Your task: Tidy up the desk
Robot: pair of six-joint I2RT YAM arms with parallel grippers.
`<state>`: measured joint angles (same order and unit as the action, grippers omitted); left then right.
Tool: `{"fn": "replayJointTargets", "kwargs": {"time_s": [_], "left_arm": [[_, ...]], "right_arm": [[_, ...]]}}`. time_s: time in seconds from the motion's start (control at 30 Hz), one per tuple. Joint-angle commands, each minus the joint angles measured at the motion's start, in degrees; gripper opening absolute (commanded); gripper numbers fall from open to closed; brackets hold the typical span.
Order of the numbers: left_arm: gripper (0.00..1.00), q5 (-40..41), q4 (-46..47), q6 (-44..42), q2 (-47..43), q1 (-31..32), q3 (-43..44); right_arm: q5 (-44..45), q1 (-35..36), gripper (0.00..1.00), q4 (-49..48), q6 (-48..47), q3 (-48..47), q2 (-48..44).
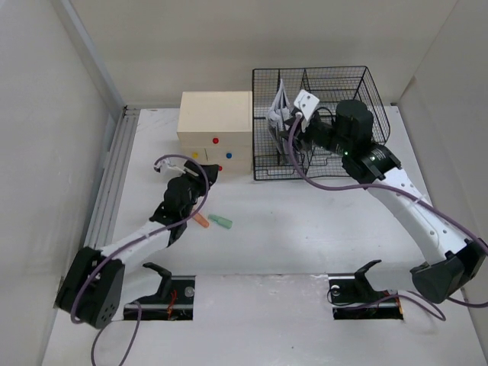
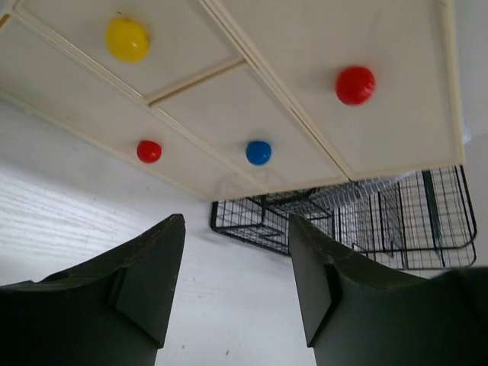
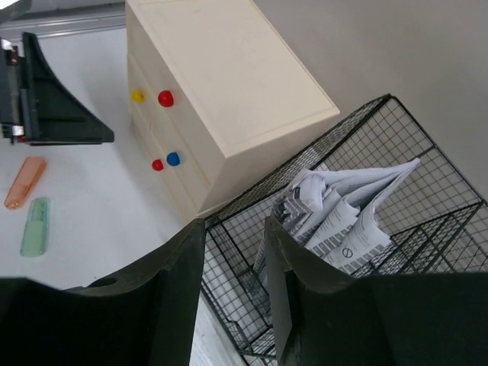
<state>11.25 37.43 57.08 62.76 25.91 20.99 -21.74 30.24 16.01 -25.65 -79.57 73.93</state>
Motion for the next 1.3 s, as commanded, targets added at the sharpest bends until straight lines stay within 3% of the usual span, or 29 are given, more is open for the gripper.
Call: {"fn": "replayJointTargets", "kwargs": {"time_s": [0.0, 0.13, 0.53, 1.07, 1.27], "left_arm": [[0.54, -3.6, 6.2, 2.2, 5.4, -2.7, 3.3], [0.5, -6.0, 6.8, 4.1, 11.3, -3.9, 4.7], [0.43, -10.6, 20.0, 4.6, 27.8, -7.0, 6.0], [0.43, -8.9, 25.8, 4.1, 38.7, -7.0, 10.1], [0.33, -7.7, 26.3, 4.1, 39.8, -7.0, 10.6]], "right_arm": [[-5.0, -1.4, 0.42, -4.2, 3.2, 0.3, -2.7], [-6.2, -2.0, 0.41, -4.2, 3.2, 0.3, -3.4], [-6.2, -2.0, 0.38, -4.8, 3.8, 1.3, -2.8], [-6.2, -2.0, 0.38, -5.3, 3.2, 1.9, -2.8], [-6.2, -2.0, 0.38, -5.3, 2.7, 1.9, -2.8]]}}
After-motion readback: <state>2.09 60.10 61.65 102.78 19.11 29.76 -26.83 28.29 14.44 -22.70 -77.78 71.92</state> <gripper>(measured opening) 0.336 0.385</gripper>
